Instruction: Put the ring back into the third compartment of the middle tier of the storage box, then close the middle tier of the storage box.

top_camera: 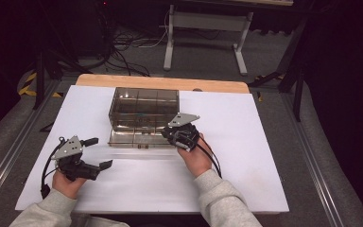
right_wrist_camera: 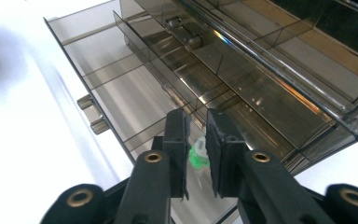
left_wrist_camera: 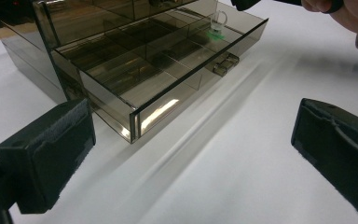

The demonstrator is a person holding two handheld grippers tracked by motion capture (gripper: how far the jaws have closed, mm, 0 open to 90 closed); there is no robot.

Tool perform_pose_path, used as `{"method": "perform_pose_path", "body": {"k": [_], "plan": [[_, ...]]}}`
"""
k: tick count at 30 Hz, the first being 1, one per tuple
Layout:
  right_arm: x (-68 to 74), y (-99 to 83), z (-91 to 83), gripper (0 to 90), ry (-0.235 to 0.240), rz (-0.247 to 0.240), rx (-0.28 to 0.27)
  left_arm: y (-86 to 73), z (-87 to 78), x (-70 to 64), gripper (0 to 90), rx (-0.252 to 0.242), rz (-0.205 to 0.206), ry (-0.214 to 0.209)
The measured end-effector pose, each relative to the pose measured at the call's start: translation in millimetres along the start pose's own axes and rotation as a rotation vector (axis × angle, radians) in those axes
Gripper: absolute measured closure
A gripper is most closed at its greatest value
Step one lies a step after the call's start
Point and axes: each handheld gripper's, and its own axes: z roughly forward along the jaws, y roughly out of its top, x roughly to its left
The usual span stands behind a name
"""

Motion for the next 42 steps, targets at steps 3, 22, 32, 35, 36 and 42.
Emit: {"method": "perform_pose_path", "body": {"k": [3,22,32,35,36,42], "plan": [[2.9,1.6,-3.5,89.7,0.018,-0.007,-0.004,0.0,0.0,0.2,0.5,0.001,0.002,0.001],[16.2,6.2,-4.2,90.0,0.098,-0.063,-0.010,0.2,-0.2,0.5,0.5,0.000,0.011,0.005],[29.3,9.2,5.5,90.0,0.148,-0.099,0.007,0.0,-0.2,0.2,0.6,-0.001,0.004,0.000],[35.1,8.6,9.4,90.0,0.155,-0.116,0.027,0.1,-0.2,0.2,0.6,-0.001,0.005,-0.001],[38.2,8.1,12.0,90.0,0.156,-0.125,0.043,0.1,-0.2,0.1,0.5,-0.001,0.005,-0.001],[43.3,6.0,18.3,90.0,0.162,-0.147,0.076,0.1,-0.2,0.1,0.6,-0.001,0.005,0.000]]}}
